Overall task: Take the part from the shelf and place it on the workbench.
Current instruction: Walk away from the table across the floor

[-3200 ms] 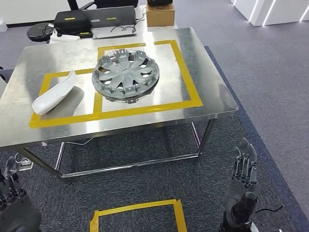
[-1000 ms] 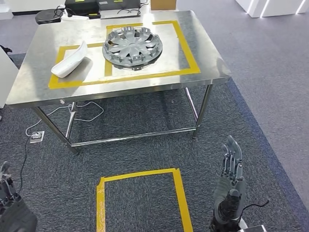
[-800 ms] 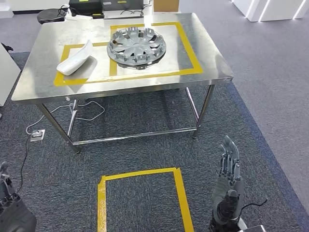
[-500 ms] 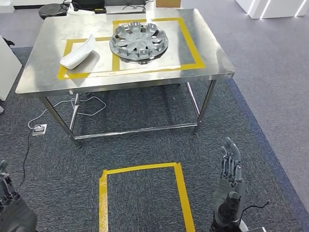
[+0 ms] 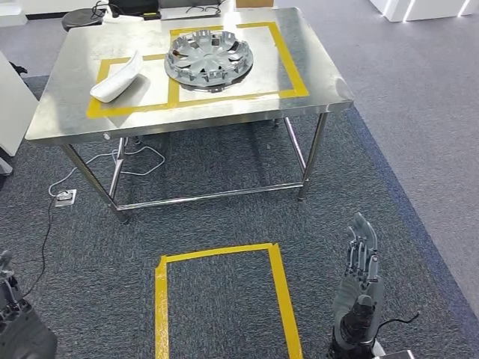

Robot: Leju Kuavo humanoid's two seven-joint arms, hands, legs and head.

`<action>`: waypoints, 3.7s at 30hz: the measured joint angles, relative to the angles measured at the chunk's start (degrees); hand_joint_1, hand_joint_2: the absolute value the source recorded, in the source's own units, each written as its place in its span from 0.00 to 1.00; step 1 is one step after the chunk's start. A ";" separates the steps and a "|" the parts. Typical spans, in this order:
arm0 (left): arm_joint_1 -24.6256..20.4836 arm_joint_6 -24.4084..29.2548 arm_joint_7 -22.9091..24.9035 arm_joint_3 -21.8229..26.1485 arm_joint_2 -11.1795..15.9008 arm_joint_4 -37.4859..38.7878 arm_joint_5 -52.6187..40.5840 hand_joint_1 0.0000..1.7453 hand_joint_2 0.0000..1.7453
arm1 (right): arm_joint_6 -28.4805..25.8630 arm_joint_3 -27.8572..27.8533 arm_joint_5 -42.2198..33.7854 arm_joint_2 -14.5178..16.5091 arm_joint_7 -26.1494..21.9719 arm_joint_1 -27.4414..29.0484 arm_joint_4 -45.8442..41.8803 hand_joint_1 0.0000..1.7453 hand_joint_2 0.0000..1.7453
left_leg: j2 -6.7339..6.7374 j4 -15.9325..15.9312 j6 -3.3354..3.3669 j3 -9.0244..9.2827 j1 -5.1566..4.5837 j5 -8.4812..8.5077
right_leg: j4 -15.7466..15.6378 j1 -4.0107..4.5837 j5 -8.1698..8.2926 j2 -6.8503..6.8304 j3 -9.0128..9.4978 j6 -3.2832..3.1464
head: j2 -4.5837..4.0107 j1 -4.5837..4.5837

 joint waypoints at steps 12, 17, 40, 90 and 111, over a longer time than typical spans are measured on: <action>-0.47 -1.52 -0.16 -0.31 0.07 0.05 1.00 0.00 0.00 | 0.11 -0.16 -0.05 -0.02 0.00 0.18 -0.42 0.00 0.00 | 0.50 -6.91 3.07 0.31 -0.18 3.52 | 15.56 -0.08 -8.61 0.43 -7.18 2.99 | 0.00 0.57; -0.46 -1.57 -0.34 -0.32 0.10 0.09 1.18 0.00 0.00 | 0.12 -0.20 -0.13 -0.02 0.00 0.16 -0.45 0.00 0.00 | 0.46 -5.86 2.40 -1.69 -0.27 4.51 | 3.63 -0.23 -3.62 0.44 1.62 2.75 | 0.00 0.59; -0.50 -2.19 -0.71 -0.41 0.37 0.13 1.95 0.00 0.00 | 0.14 -0.45 0.11 -0.03 0.00 0.28 -0.94 0.00 0.00 | 0.48 -7.28 2.70 1.80 -0.20 2.48 | 6.75 -0.17 -2.65 0.54 -6.10 3.00 | 0.00 0.47; -0.53 -3.02 0.06 -0.31 0.02 0.38 2.59 0.00 0.00 | -0.46 -0.69 0.10 -0.04 0.02 0.44 -0.94 0.00 0.00 | 0.18 10.51 -0.53 -5.98 -0.35 -6.22 | -1.09 0.04 -0.43 0.04 1.05 -0.35 | 0.00 0.10; -0.55 -3.34 1.60 -0.28 -0.03 0.42 3.36 0.00 0.00 | -0.70 -0.79 0.20 -0.04 0.01 0.46 -0.94 0.00 0.00 | 0.65 -6.68 1.92 -2.03 -0.43 5.37 | 2.02 0.00 -2.25 0.47 3.44 2.61 | 0.00 0.75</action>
